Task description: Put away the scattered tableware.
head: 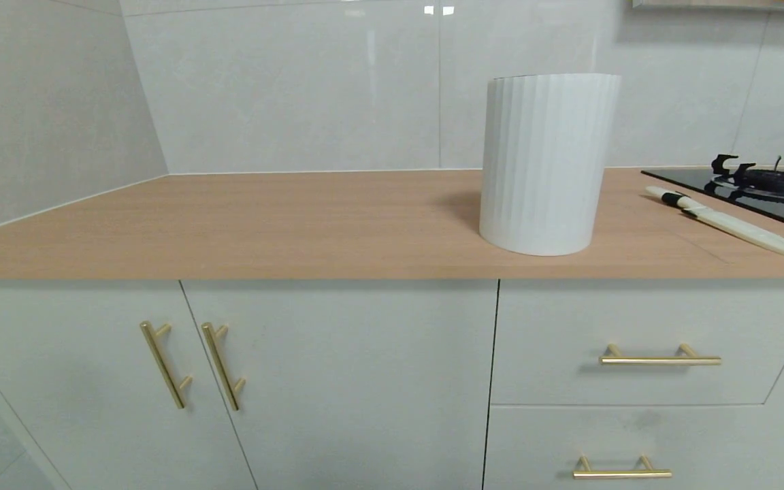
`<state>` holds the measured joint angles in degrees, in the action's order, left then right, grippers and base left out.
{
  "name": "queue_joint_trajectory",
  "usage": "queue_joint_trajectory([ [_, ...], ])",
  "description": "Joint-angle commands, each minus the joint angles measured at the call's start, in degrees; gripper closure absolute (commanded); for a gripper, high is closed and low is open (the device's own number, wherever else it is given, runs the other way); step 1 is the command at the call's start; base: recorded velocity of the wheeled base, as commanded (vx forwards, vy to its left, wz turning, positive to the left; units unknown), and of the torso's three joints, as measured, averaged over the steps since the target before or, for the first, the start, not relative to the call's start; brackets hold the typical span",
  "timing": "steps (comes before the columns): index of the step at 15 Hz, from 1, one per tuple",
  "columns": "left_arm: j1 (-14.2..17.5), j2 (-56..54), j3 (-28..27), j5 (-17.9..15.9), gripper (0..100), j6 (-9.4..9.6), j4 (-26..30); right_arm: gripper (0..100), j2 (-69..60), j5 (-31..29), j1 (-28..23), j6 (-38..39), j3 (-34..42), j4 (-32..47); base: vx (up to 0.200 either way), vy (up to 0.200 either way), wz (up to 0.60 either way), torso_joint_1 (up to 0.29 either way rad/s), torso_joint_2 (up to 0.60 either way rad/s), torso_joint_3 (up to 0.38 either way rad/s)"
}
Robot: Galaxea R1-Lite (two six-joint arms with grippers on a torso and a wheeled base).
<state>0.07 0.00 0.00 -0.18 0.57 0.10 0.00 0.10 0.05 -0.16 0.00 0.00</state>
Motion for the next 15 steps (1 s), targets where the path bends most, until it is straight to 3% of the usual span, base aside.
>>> queue_joint_trajectory([
  [1, 0.0, 0.0, 0.0, 0.0, 0, -0.05, 0.0, 0, 0.1, 0.0, 0.0, 0.0, 0.0, 0.0, 0.0, 0.0, 0.0, 0.0, 0.0, 0.0],
  [7, 0.0, 0.0, 0.0, 0.0, 0, 0.13, 0.0, 0, 0.1, 0.0, 0.0, 0.0, 0.0, 0.0, 0.0, 0.0, 0.0, 0.0, 0.0, 0.0],
  [15, 0.0, 0.0, 0.0, 0.0, 0, 0.04, 0.0, 0, 0.1, 0.0, 0.0, 0.0, 0.0, 0.0, 0.0, -0.2, 0.0, 0.003, 0.0, 0.005],
])
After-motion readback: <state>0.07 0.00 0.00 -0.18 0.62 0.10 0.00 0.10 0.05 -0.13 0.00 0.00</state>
